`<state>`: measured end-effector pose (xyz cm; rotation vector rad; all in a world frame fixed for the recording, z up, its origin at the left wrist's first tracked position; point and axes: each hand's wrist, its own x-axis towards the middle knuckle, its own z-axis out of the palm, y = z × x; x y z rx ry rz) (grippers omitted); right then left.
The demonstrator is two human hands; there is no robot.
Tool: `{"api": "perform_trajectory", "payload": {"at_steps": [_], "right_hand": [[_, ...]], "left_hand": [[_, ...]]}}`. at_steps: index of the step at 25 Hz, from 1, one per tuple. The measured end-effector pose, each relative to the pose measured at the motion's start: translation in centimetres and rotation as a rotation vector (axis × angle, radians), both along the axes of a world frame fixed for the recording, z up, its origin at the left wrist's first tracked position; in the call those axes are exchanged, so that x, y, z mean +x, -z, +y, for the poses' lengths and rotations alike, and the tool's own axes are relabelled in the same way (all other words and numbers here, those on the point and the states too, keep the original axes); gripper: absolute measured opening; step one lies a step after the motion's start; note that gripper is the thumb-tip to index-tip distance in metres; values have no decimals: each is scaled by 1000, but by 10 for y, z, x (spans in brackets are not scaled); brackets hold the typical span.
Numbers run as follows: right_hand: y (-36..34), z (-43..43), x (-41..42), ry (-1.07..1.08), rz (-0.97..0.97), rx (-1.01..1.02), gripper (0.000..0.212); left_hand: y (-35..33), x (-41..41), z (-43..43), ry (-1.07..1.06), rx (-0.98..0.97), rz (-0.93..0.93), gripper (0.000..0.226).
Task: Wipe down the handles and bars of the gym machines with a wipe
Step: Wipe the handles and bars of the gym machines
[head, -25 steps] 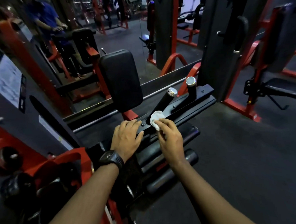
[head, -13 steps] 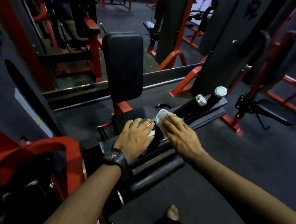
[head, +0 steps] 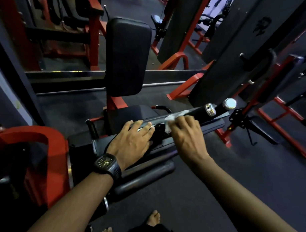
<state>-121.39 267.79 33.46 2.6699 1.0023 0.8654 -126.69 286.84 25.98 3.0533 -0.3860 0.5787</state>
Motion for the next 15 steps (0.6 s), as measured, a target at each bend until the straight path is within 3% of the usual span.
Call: {"api": "perform_trajectory", "payload": {"at_steps": [2, 5, 8, 12, 15], "right_hand": [[-4, -9, 3, -25, -12, -9, 22], [-11, -15, 3, 8, 57, 148, 27], [-7, -22, -1, -144, 124, 19, 41], [-17, -30, 3, 11, 37, 270, 33], [-7, -32, -1, -82, -23, 119, 34]], "left_hand": [[1, 0, 0, 7, 3, 2, 47], [2, 1, 1, -3, 1, 10, 46], [-1, 0, 0, 8, -3, 4, 47], [-6, -3, 0, -10, -7, 33, 54], [-5, -2, 0, 9, -9, 27, 53]]}}
